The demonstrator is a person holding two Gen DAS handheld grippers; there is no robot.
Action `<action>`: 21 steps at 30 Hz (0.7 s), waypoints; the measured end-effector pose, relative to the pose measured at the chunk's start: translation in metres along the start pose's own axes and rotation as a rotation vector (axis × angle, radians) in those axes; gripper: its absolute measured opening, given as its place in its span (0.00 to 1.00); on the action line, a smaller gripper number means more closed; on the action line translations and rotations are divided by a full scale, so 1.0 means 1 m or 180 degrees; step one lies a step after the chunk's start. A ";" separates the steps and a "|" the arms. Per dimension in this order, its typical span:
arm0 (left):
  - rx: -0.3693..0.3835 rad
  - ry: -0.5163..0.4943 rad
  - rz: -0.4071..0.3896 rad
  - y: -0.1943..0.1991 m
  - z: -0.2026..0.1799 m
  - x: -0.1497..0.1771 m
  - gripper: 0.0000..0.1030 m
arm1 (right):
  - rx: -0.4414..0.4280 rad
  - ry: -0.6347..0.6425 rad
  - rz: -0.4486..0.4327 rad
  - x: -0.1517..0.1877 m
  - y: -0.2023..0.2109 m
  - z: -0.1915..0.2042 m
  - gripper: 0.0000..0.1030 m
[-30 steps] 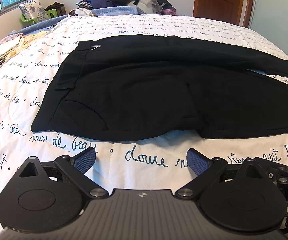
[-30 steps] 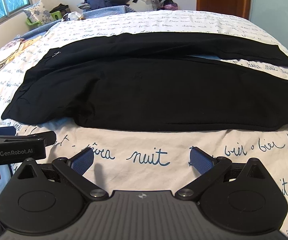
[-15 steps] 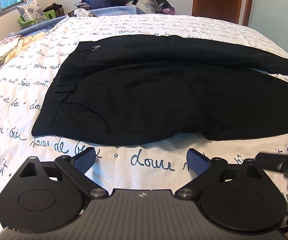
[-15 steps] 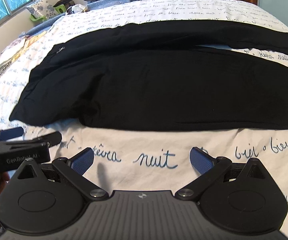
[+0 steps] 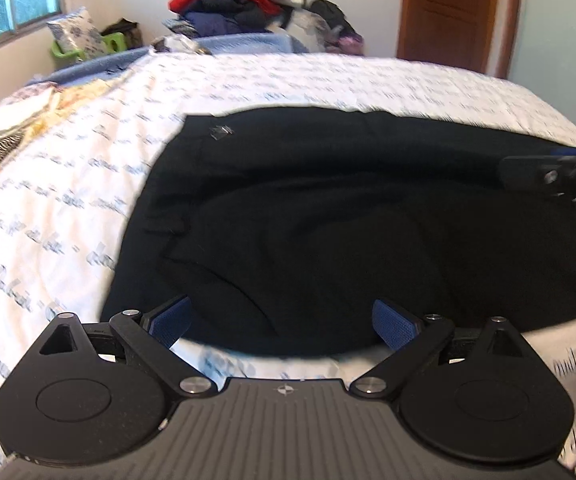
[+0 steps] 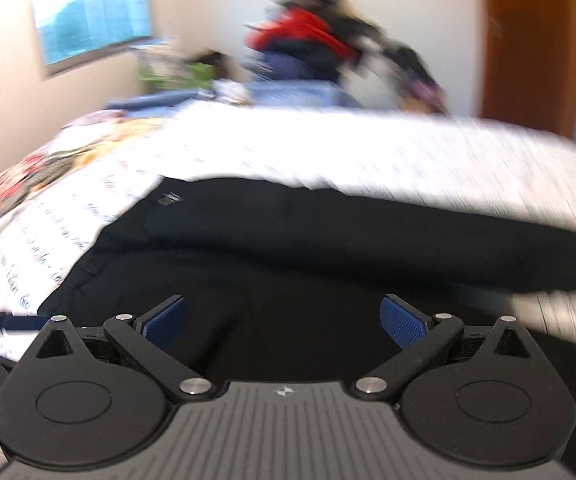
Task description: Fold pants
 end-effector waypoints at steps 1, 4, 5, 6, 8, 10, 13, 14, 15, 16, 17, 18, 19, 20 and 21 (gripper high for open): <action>0.0001 0.0037 -0.0008 0.000 0.005 -0.005 0.94 | -0.0064 0.0247 -0.0023 -0.009 -0.011 0.002 1.00; 0.0017 0.0205 0.0000 -0.003 0.019 -0.018 0.94 | -0.0054 0.0654 0.0086 -0.037 -0.052 0.002 1.00; 0.0006 0.0259 -0.0002 -0.004 0.024 -0.022 0.94 | -0.0039 0.0695 0.0101 -0.047 -0.065 0.001 1.00; -0.0009 0.0302 -0.0001 -0.005 0.028 -0.025 0.94 | -0.0031 0.0753 0.0096 -0.058 -0.078 -0.002 1.00; -0.0038 0.0363 0.0005 -0.008 0.035 -0.031 0.94 | -0.0020 0.0843 0.0113 -0.078 -0.103 -0.005 1.00; -0.0075 0.0400 0.0004 -0.012 0.040 -0.035 0.94 | -0.0087 0.0897 0.0209 -0.099 -0.134 -0.008 1.00; -0.0120 0.0416 0.0028 -0.018 0.046 -0.044 0.94 | -0.0312 0.1039 0.0299 -0.118 -0.173 -0.004 1.00; -0.0139 0.0425 0.0035 -0.020 0.047 -0.046 0.94 | -0.0389 0.1108 0.0315 -0.124 -0.186 -0.001 1.00; -0.0156 0.0437 0.0042 -0.023 0.049 -0.049 0.94 | -0.0434 0.1174 0.0299 -0.129 -0.197 0.002 1.00; -0.0164 0.0449 0.0047 -0.025 0.050 -0.051 0.94 | -0.0472 0.1233 0.0254 -0.136 -0.208 0.003 1.00; -0.0169 0.0463 0.0053 -0.027 0.051 -0.054 0.94 | -0.0518 0.1261 0.0234 -0.141 -0.216 0.003 1.00; -0.0175 0.0480 0.0060 -0.029 0.053 -0.057 0.94 | -0.0571 0.1256 0.0257 -0.147 -0.227 0.001 0.99; -0.0182 0.0491 0.0065 -0.030 0.055 -0.060 0.94 | -0.0640 0.1223 0.0295 -0.153 -0.238 -0.001 0.99; -0.0190 0.0499 0.0072 -0.032 0.056 -0.062 0.94 | -0.0697 0.1186 0.0351 -0.159 -0.249 -0.004 0.97; -0.0201 0.0505 0.0082 -0.035 0.058 -0.065 0.94 | -0.0783 0.1114 0.0430 -0.164 -0.259 -0.007 0.92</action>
Point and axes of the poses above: each gripper's, at about its wrist camera, not at the fingertips, and y roughly against the way its jaws point, z to its left, x to its underside, the point moved 3 cm from there along -y, roughly the way its jaws point, and after that the axes turned 7 degrees about z, right-handed, at the moved point
